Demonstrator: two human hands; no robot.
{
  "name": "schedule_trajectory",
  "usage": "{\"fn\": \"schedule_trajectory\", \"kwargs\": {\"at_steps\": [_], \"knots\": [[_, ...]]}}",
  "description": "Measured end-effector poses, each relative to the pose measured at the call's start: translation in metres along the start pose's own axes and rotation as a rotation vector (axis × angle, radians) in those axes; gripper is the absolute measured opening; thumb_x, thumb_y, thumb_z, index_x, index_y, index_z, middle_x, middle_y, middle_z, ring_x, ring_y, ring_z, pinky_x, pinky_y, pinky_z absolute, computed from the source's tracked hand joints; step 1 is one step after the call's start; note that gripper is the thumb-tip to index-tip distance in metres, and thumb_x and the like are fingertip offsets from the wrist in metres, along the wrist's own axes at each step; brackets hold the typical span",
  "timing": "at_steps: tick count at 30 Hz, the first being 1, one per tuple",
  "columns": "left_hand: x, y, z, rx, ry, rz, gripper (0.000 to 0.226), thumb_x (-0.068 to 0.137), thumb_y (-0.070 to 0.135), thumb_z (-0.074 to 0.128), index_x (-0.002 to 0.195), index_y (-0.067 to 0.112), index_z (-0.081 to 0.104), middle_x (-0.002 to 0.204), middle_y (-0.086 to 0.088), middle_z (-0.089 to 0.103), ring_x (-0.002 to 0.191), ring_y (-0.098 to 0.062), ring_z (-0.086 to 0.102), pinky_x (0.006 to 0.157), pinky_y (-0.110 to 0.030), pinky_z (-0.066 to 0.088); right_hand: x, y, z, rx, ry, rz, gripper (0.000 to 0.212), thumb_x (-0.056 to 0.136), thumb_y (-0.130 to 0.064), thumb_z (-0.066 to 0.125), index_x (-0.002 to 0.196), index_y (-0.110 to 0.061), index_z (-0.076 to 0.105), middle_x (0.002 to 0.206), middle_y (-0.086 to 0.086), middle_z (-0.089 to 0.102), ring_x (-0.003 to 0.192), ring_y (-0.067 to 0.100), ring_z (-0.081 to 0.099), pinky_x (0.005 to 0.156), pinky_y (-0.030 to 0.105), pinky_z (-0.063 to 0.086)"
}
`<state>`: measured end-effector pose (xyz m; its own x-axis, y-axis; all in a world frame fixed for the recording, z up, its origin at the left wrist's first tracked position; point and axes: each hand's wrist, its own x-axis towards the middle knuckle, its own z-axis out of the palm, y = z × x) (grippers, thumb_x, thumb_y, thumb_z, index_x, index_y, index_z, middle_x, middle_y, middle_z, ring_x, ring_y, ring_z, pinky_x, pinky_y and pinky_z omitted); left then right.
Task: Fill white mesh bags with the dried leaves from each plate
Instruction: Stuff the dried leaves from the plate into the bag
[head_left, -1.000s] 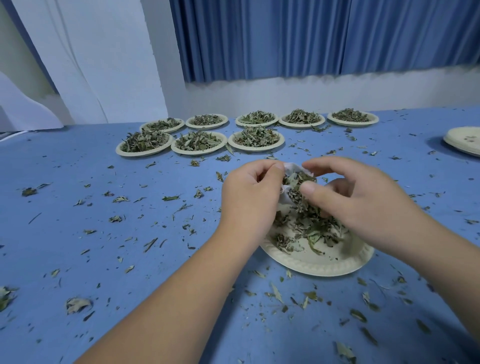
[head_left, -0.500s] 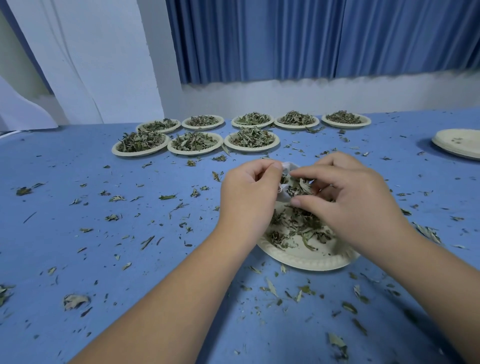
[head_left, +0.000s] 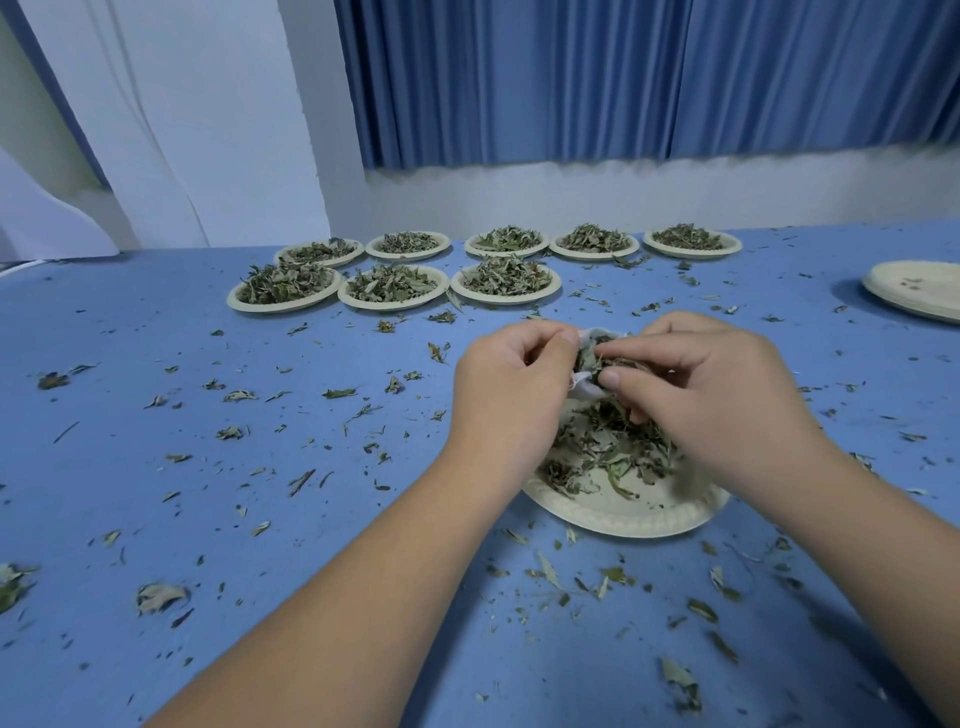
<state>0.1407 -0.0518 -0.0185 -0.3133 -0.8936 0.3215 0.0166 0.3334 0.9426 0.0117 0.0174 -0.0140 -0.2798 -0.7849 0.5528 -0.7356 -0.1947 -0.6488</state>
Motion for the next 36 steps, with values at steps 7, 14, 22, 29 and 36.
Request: {"fn": "schedule_trajectory", "kwargs": {"at_steps": [7,14,22,29,36], "knots": [[0.000,0.000,0.003,0.038,-0.011,0.021,0.022,0.092,0.020,0.061,0.076,0.029,0.073,0.058,0.019,0.063,0.056,0.004,0.054,0.055,-0.012,0.044,0.001,-0.005,0.005,-0.194,0.063,-0.076,0.020,0.077,-0.020,0.076,0.090,-0.032,0.066,0.072,-0.017,0.057,0.075,-0.006,0.052,0.067,0.003,0.036],[-0.001,0.000,0.005,0.019,-0.045,0.017,0.022,0.093,0.018,0.059,0.077,0.023,0.074,0.052,0.017,0.059,0.042,0.004,0.047,0.044,-0.009,0.033,0.002,-0.006,0.006,-0.351,0.128,-0.138,0.007,0.075,-0.024,0.077,0.074,-0.025,0.070,0.073,-0.009,0.055,0.070,0.014,0.053,0.062,0.035,0.047],[-0.002,0.001,0.005,-0.034,-0.033,-0.010,0.027,0.093,0.019,0.061,0.070,0.028,0.072,0.060,0.016,0.066,0.052,0.003,0.056,0.051,-0.011,0.039,0.002,-0.010,0.001,-0.300,0.042,-0.196,0.010,0.083,-0.016,0.071,0.087,-0.022,0.078,0.071,0.001,0.063,0.067,0.017,0.055,0.065,0.034,0.047],[-0.002,0.002,0.005,-0.031,-0.038,-0.016,0.028,0.093,0.019,0.060,0.068,0.028,0.072,0.055,0.016,0.062,0.047,0.001,0.049,0.049,-0.016,0.039,0.016,-0.013,-0.001,-0.288,0.009,-0.013,0.022,0.075,-0.021,0.075,0.068,-0.031,0.057,0.061,-0.017,0.057,0.068,-0.002,0.053,0.058,0.011,0.036],[-0.002,0.003,0.004,-0.107,-0.061,-0.057,0.025,0.093,0.018,0.060,0.073,0.023,0.075,0.075,0.012,0.073,0.066,-0.001,0.062,0.072,-0.033,0.056,0.038,-0.006,-0.009,-0.085,-0.140,0.320,0.035,0.064,-0.037,0.083,0.087,-0.027,0.060,0.078,-0.006,0.053,0.062,0.009,0.048,0.056,0.026,0.036]]}}
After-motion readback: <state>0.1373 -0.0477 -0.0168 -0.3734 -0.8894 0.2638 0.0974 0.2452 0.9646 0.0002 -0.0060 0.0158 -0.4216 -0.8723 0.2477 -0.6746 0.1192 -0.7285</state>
